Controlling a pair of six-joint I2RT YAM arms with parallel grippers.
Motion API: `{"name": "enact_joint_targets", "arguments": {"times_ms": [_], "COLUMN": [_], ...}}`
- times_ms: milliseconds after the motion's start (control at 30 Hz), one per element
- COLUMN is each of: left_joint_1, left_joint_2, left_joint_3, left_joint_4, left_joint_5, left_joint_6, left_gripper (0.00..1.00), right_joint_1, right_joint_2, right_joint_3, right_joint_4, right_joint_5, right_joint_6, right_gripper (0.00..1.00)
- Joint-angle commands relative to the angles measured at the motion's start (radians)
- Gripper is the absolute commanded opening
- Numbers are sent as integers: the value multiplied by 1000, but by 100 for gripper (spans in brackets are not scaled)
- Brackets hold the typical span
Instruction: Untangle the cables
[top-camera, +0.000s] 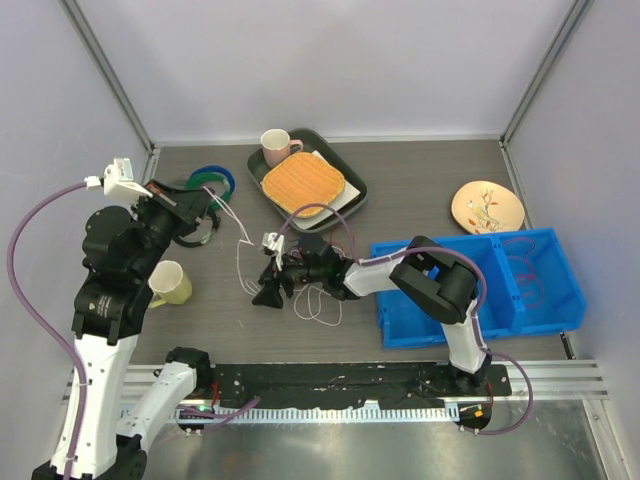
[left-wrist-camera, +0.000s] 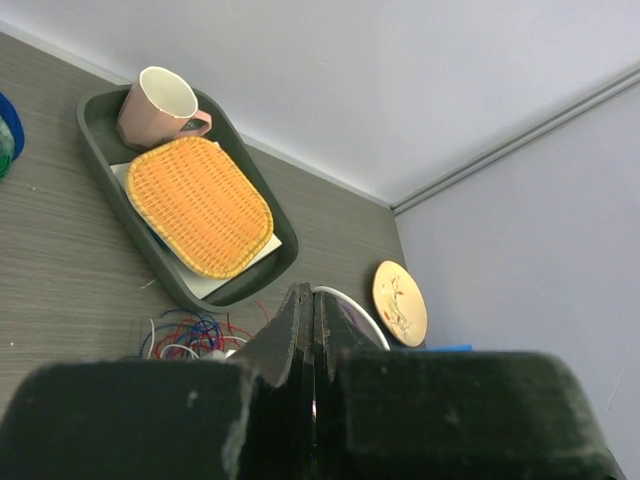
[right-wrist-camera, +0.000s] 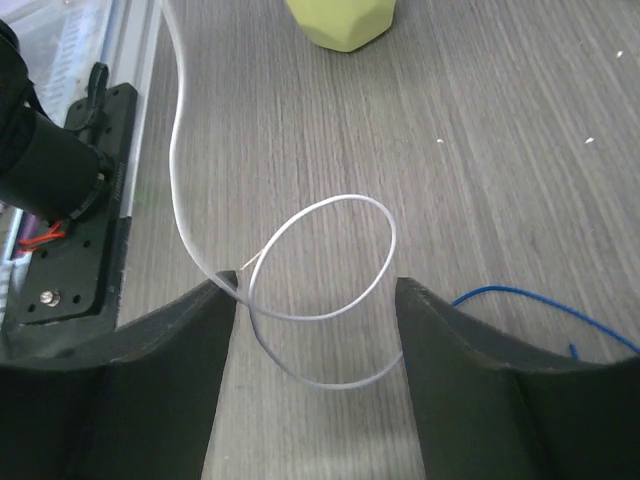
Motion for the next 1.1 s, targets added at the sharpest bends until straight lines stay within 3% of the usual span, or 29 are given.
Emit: {"name": "enact_joint_targets", "arguments": {"times_ms": [0,100,200,333,433,467,533,567,667,867,1067], "left_joint_1": [3,3,2,3,2,3,2,3,2,3,3], "left_joint_2": [-4,-12,-20,-32,-46,-52,-75,-84,-93,-40,57], "left_joint_3": [25,9,-5,-63,-172,-245,-322,-390,-476,-565,-611], "left_joint_4": [6,4,-3,-11,16,35,113,138,219,311,346], "left_joint_5": [-11,-21,-40,-55,-29,-9,50,71,143,238,273], "left_joint_6": [14,10,10,7,-9,-12,-11,-11,-11,-8,4], "left_gripper": [0,0,0,0,12,30,52,77,100,100,100], "right_joint_1": [6,6,5,5,5,5,-6,-10,-23,-26,-35], "right_joint_2": [-4,-36,-95,-316,-459,-487,-543,-595,-657,-709,-648], "right_joint_3": [42,13,1,2,71,91,137,148,212,450,669], "right_joint_4": [116,196,196,19,-186,-228,-302,-311,-351,-448,-552], "right_joint_5": [55,148,213,353,534,575,662,711,765,895,1211], "right_joint_6": [46,122,172,181,161,155,137,123,83,23,-136], "right_gripper": [50,15,1,1,1,1,1,1,1,1,1]}}
